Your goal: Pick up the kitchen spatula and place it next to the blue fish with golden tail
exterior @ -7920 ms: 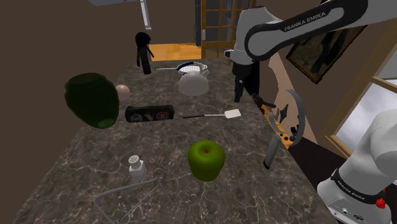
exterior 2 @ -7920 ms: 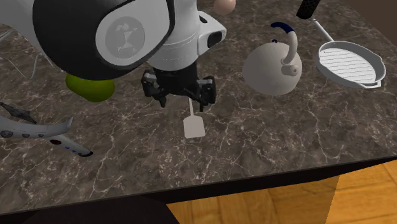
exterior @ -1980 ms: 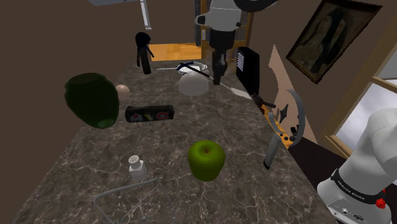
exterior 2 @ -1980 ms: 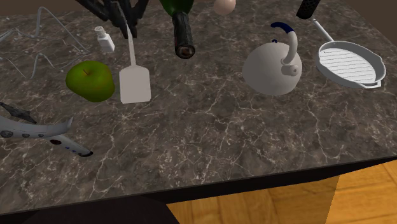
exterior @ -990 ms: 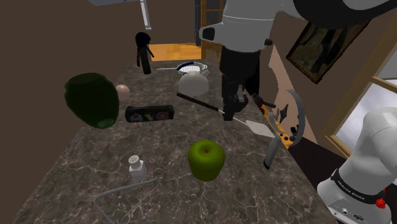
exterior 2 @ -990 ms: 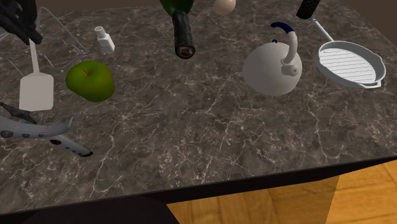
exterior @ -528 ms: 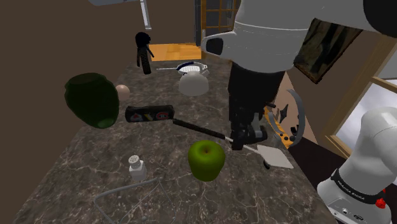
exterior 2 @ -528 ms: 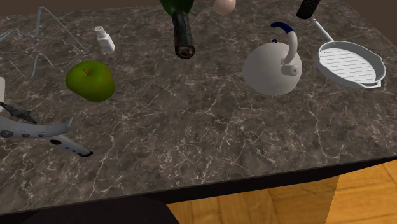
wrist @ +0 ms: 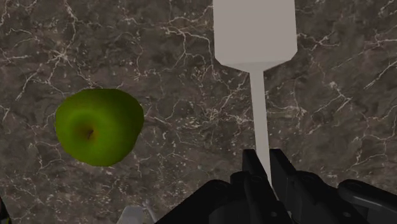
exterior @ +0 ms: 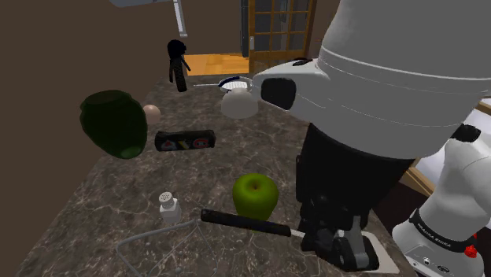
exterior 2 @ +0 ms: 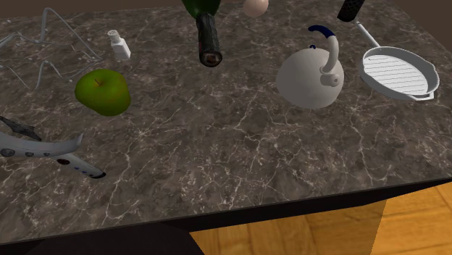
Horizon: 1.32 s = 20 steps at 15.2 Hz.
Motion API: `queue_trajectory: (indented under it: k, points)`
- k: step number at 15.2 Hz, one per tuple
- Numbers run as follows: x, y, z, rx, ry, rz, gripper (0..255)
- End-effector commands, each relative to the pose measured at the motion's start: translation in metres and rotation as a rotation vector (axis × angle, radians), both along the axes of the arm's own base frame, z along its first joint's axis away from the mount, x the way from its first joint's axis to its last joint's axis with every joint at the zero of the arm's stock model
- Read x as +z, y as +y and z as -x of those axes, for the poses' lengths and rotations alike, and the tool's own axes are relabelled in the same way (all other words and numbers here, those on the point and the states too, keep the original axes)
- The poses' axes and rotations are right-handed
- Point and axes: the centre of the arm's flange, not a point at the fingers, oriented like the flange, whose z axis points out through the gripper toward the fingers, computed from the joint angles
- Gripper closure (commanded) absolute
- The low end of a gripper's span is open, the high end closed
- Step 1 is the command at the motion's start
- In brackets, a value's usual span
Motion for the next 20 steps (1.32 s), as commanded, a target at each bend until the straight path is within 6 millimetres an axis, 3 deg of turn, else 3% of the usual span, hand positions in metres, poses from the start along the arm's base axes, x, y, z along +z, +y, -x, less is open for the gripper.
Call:
queue_trajectory:
  k: [1,20]
  points:
    - [-0.001,0.015,0.021,-0.002,0.0,0.0,255]
    - [-0.001,0.169,0.218,-0.002,0.0,0.0,255]
